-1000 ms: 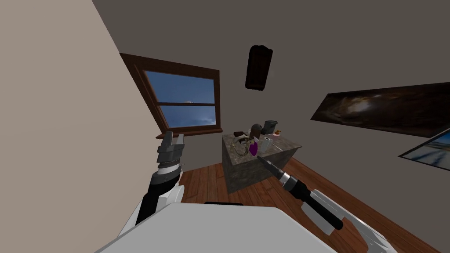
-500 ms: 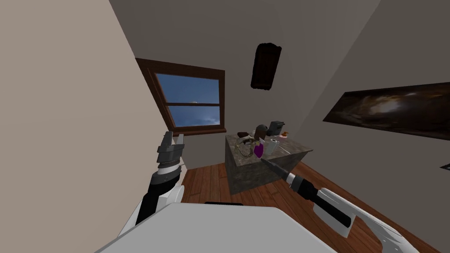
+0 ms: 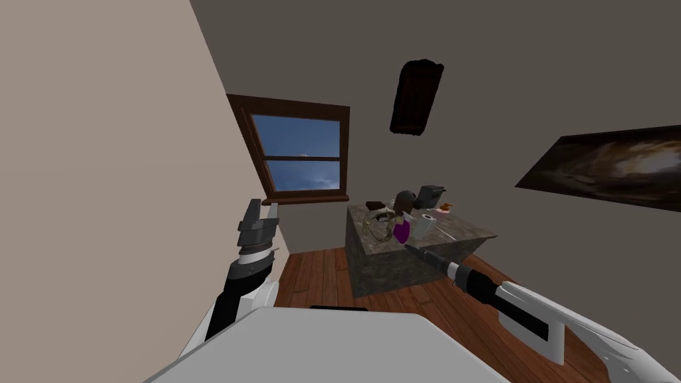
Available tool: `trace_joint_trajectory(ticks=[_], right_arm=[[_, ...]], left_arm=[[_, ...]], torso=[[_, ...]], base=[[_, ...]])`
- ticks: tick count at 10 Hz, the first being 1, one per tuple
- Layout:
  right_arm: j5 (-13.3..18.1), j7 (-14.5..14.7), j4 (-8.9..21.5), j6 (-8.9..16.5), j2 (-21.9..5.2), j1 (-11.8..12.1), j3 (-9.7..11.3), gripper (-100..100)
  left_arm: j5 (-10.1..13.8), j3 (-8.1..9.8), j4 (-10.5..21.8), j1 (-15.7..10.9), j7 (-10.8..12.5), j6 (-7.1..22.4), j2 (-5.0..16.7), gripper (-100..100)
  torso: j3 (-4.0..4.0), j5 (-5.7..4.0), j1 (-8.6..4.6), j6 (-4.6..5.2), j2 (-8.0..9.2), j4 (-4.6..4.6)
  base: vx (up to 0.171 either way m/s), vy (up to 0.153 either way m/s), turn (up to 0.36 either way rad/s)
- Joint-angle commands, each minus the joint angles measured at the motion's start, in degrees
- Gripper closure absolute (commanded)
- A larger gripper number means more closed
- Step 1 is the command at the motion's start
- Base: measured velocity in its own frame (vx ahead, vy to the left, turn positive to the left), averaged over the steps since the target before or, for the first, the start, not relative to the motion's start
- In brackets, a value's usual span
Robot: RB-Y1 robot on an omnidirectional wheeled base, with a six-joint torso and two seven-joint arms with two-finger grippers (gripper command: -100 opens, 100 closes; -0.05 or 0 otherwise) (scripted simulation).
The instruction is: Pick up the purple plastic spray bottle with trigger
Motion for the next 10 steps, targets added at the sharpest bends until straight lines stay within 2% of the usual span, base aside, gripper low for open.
trace_joint_trajectory(ticks=[1,2,3,5,6,10], right_arm=[[0.4,-0.4,0.5,1.0,-2.0,0.1,0.2,-100],[1.0,-0.9,1.9,1.7,-4.0,0.2,0.3,-100],[1.0,-0.9,1.9,1.7,-4.3,0.2,0.3,-100],[2.1,-1.8,4.6,3.2,-7.9,0.4,0.6,-100],[2.1,-1.8,4.6,3.2,-8.5,0.4,0.6,-100],[3.9,-3.1,8.8,5.4,-15.2,0.7,1.0,-100]], left_arm=[[0.0,0.00,0.0,0.0,0.0,0.0,0.0,0],[0.0,0.00,0.0,0.0,0.0,0.0,0.0,0],[0.0,0.00,0.0,0.0,0.0,0.0,0.0,0],[0.0,0.00,0.0,0.0,0.0,0.0,0.0,0],[0.0,0.00,0.0,0.0,0.0,0.0,0.0,0],[0.0,0.00,0.0,0.0,0.0,0.0,0.0,0]], torso=[[0.00,0.00,0.00,0.00,0.00,0.00],[0.01,0.00,-0.04,0.04,0.02,0.01],[0.02,-0.02,-0.06,0.02,0.03,0.01],[0.02,-0.01,-0.07,0.02,0.04,0.01],[0.00,0.00,-0.01,0.01,0.00,0.00],[-0.01,0.00,-0.01,0.03,-0.01,0.00]], base=[[0.018,0.045,0.067],[0.019,0.040,0.083],[0.017,0.031,0.058],[0.022,0.047,0.138],[0.026,0.043,0.048],[0.028,0.048,0.112]])
